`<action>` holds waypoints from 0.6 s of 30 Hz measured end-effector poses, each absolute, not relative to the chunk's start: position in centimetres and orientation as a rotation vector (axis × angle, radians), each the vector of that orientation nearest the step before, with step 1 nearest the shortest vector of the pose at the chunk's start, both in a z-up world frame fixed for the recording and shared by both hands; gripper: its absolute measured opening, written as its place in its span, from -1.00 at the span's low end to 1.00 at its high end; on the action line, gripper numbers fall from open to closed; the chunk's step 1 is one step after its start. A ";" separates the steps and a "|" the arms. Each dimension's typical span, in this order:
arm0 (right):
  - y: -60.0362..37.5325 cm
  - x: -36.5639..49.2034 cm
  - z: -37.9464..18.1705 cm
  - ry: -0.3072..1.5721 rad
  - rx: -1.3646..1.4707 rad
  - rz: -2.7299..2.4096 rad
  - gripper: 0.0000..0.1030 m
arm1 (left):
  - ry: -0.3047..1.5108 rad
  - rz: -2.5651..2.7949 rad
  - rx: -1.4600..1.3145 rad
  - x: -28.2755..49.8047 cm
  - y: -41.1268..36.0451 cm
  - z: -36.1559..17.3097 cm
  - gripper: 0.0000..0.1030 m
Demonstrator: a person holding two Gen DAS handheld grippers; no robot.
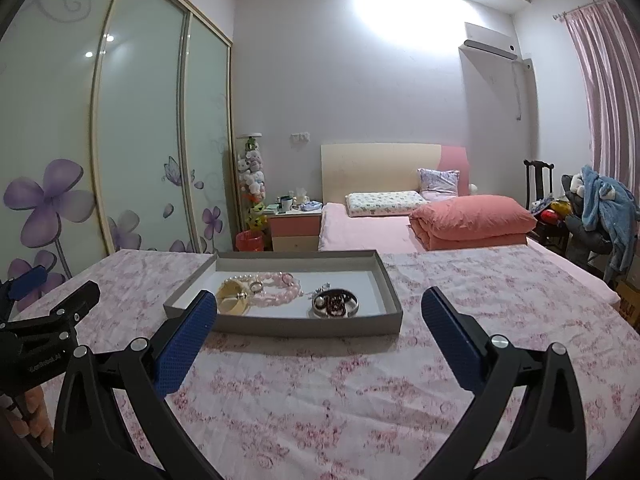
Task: Organize jewelry
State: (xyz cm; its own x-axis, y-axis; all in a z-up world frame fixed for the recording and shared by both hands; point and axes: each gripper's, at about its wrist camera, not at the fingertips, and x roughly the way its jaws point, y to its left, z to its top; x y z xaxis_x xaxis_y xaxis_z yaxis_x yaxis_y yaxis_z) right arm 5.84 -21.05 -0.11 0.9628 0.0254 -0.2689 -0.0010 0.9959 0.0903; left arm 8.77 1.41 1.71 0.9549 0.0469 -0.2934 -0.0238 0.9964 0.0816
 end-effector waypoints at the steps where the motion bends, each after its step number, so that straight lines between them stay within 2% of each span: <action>1: -21.2 5.8 -0.3 0.279 0.093 0.014 0.97 | 0.305 0.038 0.072 8.8 1.5 1.5 0.91; 18: -21.7 5.6 -1.0 0.307 0.108 0.010 0.97 | 0.315 0.025 0.071 8.9 1.3 0.8 0.91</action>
State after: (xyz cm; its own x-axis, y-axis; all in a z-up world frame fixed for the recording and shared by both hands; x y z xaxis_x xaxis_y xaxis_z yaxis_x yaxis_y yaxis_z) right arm 5.59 -21.71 -1.04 0.9533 0.0264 -0.3009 0.0063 0.9942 0.1072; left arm 8.93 1.31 0.84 0.9504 0.0352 -0.3090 -0.0130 0.9972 0.0736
